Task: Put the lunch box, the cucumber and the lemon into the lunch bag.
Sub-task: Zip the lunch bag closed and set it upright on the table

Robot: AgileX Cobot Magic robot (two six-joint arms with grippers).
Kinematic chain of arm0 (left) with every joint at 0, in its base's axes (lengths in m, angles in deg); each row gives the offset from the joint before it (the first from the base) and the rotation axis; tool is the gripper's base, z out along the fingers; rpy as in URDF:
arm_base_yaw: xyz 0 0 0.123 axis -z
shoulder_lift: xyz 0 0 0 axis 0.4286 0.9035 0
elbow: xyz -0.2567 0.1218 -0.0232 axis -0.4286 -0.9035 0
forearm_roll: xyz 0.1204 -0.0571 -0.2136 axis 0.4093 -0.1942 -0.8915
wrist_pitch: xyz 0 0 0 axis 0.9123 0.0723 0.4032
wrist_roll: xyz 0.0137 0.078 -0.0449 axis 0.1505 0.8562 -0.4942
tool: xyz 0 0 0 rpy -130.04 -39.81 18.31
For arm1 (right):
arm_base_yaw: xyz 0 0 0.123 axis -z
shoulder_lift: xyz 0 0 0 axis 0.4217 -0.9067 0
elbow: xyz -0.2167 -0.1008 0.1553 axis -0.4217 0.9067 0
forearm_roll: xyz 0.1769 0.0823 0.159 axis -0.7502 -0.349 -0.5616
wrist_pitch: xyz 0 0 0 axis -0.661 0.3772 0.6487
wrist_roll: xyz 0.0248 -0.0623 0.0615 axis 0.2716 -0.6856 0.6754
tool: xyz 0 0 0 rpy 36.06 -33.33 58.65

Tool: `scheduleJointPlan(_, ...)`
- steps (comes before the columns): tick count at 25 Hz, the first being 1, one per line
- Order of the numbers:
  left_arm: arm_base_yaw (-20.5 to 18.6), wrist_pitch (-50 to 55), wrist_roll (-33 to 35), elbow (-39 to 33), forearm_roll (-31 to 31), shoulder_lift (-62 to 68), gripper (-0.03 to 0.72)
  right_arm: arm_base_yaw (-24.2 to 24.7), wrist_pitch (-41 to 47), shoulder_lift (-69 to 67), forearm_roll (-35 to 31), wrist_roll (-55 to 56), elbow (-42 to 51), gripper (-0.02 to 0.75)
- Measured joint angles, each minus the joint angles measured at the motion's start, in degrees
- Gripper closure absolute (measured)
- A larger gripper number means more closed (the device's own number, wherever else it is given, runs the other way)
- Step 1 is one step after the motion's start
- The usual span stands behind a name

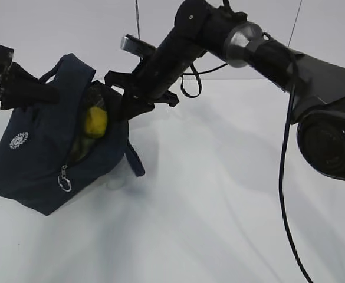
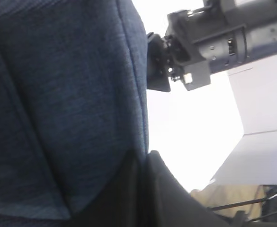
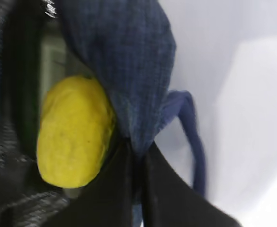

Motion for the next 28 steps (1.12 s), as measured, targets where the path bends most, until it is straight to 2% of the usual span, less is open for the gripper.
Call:
scheduleJointPlan(3, 0.5, 1.4, -0.2, 0.0, -2.3, 0.1, 0.694, 0.0, 1.1, 0.0, 1.7, 0.8, -4.7, 0.734)
scheduleJointPlan(8, 3.8, 0.9, -0.3, 0.0, -7.7, 0.5, 0.694, 0.0, 1.7, 2.3, 8.7, 2.6, -9.8, 0.734)
scheduleJointPlan(12, 5.8, 0.4, -0.3, 0.0, -13.4, 4.0, 0.694, -0.9, 2.2, 5.3, 18.9, 4.0, -10.0, 0.734)
scheduleJointPlan(17, 6.8, 1.3, -0.3, 0.0, -22.2, 8.8, 0.694, -1.7, 2.6, 6.8, 27.9, 4.4, -10.0, 0.734)
scheduleJointPlan(20, 7.4, 1.5, -1.2, 0.0, -25.8, 10.0, 0.694, -1.7, 2.6, 7.0, 30.2, 4.4, -8.2, 0.734)
scheduleJointPlan(28, 9.2, 2.1, -5.9, 0.0, -26.6, 10.3, 0.694, -1.7, 1.1, 12.0, 33.6, 4.4, 5.4, 0.734)
